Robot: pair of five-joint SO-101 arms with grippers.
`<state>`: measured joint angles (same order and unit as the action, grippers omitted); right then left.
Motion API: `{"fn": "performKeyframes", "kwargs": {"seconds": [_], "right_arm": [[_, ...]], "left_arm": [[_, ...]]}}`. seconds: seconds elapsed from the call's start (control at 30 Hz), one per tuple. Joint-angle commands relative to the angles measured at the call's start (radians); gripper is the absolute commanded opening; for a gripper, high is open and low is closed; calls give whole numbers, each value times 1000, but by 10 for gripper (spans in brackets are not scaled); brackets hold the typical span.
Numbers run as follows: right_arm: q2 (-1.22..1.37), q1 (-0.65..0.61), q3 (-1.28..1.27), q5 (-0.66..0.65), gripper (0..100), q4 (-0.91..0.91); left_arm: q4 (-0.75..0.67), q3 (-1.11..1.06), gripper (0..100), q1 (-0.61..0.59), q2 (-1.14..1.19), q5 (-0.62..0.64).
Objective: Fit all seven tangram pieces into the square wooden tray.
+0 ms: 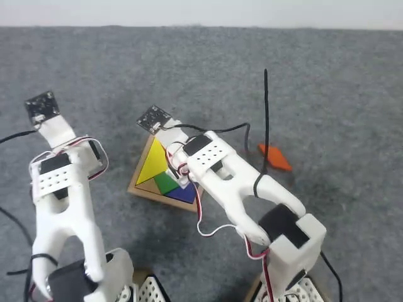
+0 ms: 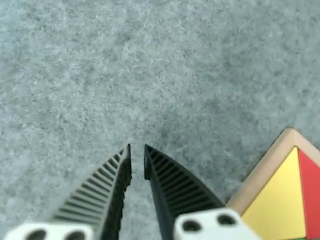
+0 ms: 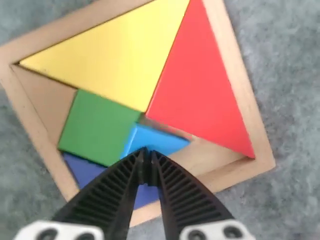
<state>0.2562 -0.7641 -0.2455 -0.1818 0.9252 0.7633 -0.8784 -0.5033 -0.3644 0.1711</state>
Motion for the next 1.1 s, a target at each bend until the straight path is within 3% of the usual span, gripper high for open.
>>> {"fn": "performKeyframes", "kwargs": {"seconds": [0.0,0.3,0.57,0.7,0.77,0.87,1.07], "right_arm": [[31,-4,86,11,6,54],[4,36,206,5,6,226],[-303,74,61,2,6,240],[-484,220,-91,-17,10,217],[-509,323,-149,-17,59,170],[-455,443,-178,-25,151,117],[-288,533,-180,-26,133,108]], "left_arm": [[-23,7,40,-5,-44,-12],[-23,7,40,-5,-44,-14],[-23,7,40,-5,-44,-14],[-23,-4,40,-8,-44,-40],[-23,-13,40,-6,-44,-58],[-23,-13,40,-6,-44,-60],[-23,-16,40,-6,-44,-61]]}}
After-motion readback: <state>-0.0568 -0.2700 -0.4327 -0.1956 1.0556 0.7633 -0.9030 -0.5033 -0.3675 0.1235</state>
